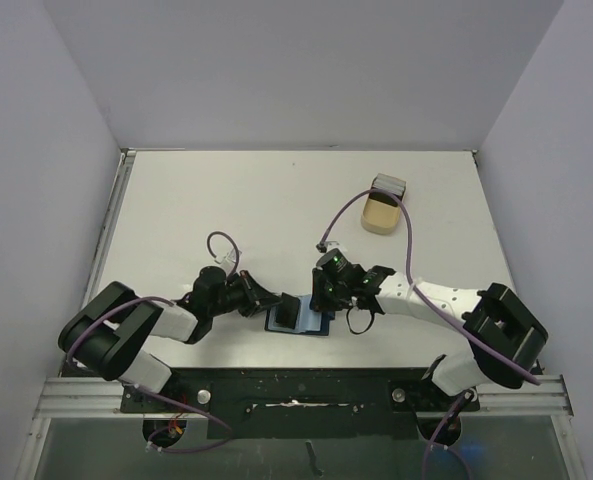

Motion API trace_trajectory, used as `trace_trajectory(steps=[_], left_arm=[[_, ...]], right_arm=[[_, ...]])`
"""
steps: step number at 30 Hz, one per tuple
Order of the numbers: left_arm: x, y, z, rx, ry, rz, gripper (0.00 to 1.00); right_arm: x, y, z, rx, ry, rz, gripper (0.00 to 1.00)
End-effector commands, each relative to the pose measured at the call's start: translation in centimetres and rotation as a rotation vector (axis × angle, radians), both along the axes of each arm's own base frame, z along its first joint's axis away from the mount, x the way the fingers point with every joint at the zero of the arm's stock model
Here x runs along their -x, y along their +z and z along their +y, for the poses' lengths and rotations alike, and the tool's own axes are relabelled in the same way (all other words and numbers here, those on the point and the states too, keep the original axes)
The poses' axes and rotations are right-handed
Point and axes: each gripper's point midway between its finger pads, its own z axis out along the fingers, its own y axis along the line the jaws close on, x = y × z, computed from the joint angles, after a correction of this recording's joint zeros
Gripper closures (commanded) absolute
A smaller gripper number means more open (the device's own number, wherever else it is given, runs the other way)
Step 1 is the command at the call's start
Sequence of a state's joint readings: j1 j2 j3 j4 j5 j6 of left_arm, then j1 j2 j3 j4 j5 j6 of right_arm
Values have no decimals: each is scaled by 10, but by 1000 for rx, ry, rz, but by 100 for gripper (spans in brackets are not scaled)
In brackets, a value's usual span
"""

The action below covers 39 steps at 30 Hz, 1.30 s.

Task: Put the credit cards into the card holder
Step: Insert the credit card into the card holder.

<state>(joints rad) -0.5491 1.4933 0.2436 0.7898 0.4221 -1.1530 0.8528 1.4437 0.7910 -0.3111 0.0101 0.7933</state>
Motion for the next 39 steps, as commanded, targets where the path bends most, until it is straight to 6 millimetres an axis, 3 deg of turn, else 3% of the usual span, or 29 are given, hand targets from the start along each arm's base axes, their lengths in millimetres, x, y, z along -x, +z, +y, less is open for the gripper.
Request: trace_trajectory(steps=[1, 8, 16, 33, 39], left_arm=[[-11, 23, -13, 67, -30, -108, 100], [-10, 12, -14, 42, -39, -107, 100], [-7, 18, -25, 84, -67, -128, 100], [-11, 27, -17, 50, -20, -165, 100], [-12, 20, -18, 24, -30, -163, 100]], right_arm=[[-9, 2, 2, 15, -11, -42, 83], [-7, -12, 0, 42, -17, -19, 84], [-6, -21, -4, 67, -24, -8, 84], [-5, -24, -12, 93, -50, -2, 84], [-2, -25, -12, 88, -49, 9, 84]])
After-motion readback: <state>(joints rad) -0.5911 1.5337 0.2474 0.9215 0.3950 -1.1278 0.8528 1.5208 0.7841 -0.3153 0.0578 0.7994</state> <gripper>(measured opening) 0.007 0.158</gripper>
